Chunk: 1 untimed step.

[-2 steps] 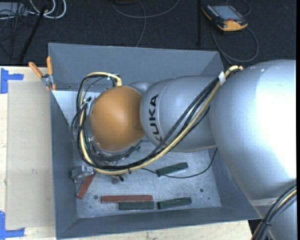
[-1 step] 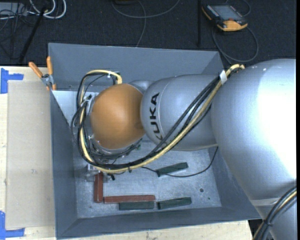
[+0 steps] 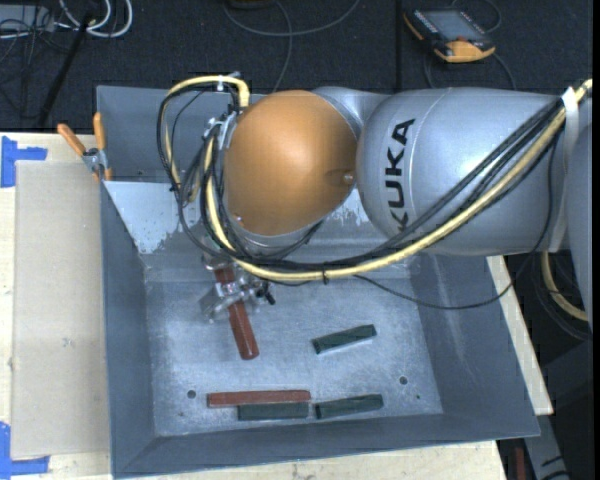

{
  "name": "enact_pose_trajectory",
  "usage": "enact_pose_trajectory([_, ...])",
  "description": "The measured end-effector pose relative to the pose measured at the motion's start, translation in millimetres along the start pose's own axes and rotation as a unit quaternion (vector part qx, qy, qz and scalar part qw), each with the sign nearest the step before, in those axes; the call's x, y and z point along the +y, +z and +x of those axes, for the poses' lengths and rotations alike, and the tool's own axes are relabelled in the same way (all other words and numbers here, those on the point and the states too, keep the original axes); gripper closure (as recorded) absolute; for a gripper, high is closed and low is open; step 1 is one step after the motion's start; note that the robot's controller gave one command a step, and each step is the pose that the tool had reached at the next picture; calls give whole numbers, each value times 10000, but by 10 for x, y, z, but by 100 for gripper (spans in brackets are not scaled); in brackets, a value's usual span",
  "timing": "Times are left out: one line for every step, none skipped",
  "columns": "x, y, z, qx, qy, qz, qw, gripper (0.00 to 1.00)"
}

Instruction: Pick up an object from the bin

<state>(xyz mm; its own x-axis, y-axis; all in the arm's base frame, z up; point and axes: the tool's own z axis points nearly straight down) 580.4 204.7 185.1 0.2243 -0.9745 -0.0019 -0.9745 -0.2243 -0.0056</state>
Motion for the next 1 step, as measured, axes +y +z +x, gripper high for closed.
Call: enact_pose_trajectory([95, -706, -78, -8, -1418, -7, 9899, 100])
